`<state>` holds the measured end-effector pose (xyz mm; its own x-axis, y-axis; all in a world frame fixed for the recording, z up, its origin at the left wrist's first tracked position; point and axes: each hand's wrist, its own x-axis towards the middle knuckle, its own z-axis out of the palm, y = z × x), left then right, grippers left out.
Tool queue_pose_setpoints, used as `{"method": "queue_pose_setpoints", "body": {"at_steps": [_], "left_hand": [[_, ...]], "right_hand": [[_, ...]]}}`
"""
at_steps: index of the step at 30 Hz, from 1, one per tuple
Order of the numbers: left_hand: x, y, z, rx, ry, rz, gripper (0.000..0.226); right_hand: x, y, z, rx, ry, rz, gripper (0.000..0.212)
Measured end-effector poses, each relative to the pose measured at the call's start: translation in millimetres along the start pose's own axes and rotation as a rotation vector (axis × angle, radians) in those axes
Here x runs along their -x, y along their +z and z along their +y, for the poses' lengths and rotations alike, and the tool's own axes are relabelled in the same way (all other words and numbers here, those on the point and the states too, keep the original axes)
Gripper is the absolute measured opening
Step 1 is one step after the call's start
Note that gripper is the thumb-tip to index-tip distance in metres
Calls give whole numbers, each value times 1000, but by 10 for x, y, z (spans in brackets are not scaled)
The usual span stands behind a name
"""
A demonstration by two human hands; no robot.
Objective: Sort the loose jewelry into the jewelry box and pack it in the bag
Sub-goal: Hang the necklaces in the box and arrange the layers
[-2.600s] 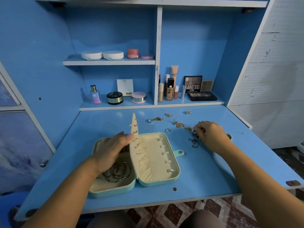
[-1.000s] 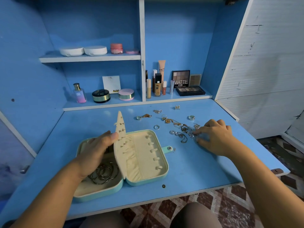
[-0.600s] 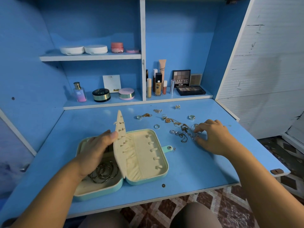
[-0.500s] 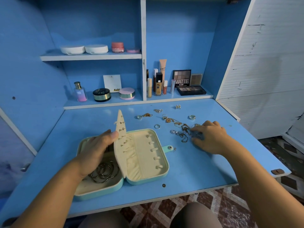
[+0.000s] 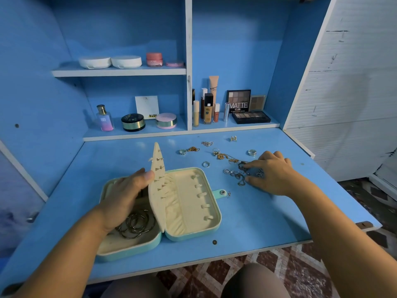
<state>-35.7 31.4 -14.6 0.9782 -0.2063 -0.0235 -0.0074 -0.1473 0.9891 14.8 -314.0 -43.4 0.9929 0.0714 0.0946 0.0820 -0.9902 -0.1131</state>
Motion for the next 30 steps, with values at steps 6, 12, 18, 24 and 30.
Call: {"method": "queue_pose_setpoints", "body": {"at_steps": [6, 12, 18, 24, 30], "left_hand": [[6, -1, 12, 3, 6, -24, 82], [5, 5, 13, -5, 2, -9, 81], [5, -13, 4, -40, -5, 4, 81], [18, 11, 29, -57, 4, -10, 78], [-20, -6, -11, -95, 6, 28, 69]], "right_hand": [[29, -21, 111, 59, 43, 15, 55], [117, 31, 9, -103, -113, 76, 28], [97, 63, 41, 27, 6, 56, 48], [122, -14, -48, -66, -61, 47, 51], [196, -103, -202, -126, -8, 69, 43]]}}
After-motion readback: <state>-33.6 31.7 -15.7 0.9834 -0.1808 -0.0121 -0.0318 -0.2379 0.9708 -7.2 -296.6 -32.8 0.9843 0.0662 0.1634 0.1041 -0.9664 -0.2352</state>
